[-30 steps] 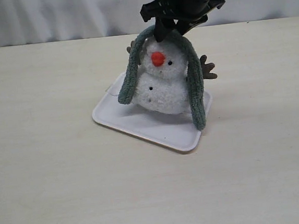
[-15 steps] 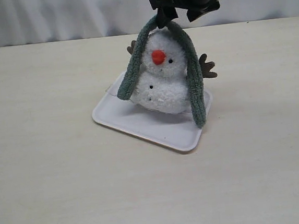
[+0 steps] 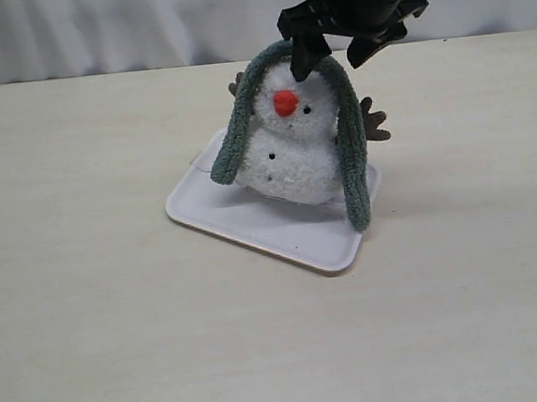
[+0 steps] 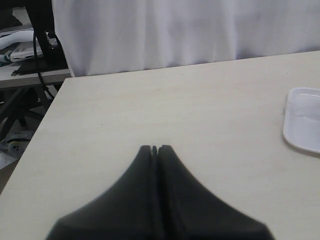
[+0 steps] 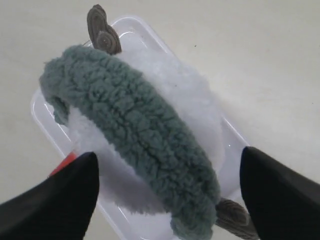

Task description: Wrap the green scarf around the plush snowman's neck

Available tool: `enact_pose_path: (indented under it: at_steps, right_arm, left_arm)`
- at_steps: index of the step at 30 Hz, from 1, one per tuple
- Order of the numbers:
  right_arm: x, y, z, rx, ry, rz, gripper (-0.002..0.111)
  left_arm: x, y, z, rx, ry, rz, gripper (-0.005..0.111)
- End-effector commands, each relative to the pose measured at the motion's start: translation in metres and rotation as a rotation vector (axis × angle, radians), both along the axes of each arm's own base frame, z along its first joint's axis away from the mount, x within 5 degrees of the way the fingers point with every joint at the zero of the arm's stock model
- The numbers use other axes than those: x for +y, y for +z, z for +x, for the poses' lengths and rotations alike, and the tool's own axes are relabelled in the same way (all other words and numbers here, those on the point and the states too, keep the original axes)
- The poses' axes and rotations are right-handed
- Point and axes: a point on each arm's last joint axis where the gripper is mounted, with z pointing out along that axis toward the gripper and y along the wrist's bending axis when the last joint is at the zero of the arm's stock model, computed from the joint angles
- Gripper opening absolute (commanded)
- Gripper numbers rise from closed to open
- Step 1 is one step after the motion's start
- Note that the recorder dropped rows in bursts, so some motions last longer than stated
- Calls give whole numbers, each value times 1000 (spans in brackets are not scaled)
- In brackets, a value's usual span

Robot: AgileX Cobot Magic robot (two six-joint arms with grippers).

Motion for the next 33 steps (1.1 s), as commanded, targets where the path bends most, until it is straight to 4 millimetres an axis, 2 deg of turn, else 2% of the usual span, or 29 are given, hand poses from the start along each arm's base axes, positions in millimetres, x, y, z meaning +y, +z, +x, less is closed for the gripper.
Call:
enact_pose_path:
  at_steps: [1,6,8,11,15,18,22,28,30,33]
  right_arm:
    - [-1,16,-4,-37,-1,30,73]
    - [-3,37,-8,-145,45,35,73]
    - [-4,50,-11,-217,77,34,69]
    - [-7,68,-18,-286,102,36,55]
    - [-11,85,-34,-330,154,21,29]
    - [-11,82,-49,-331,212,43,14]
    - [-16,74,-58,-396,165,68,5]
    - [-19,43,-66,-313,174,24,7]
    - [-25,33,-67,-271,199,-65,15]
    - [-31,24,-66,-244,152,-123,33]
  left_arm:
    - [0,1,0,-12,3,2,0]
    - [0,1,0,-12,3,2,0]
    - [0,1,0,-12,3,2,0]
    - [0,1,0,-12,3,2,0]
    - [0,1,0,-12,3,2,0]
    - [0,1,0,-12,3,2,0]
    - [0,1,0,-12,3,2,0]
    - [0,1,0,-12,3,2,0]
    - [0,1,0,-12,3,2,0]
    - [0,1,0,-12,3,2,0]
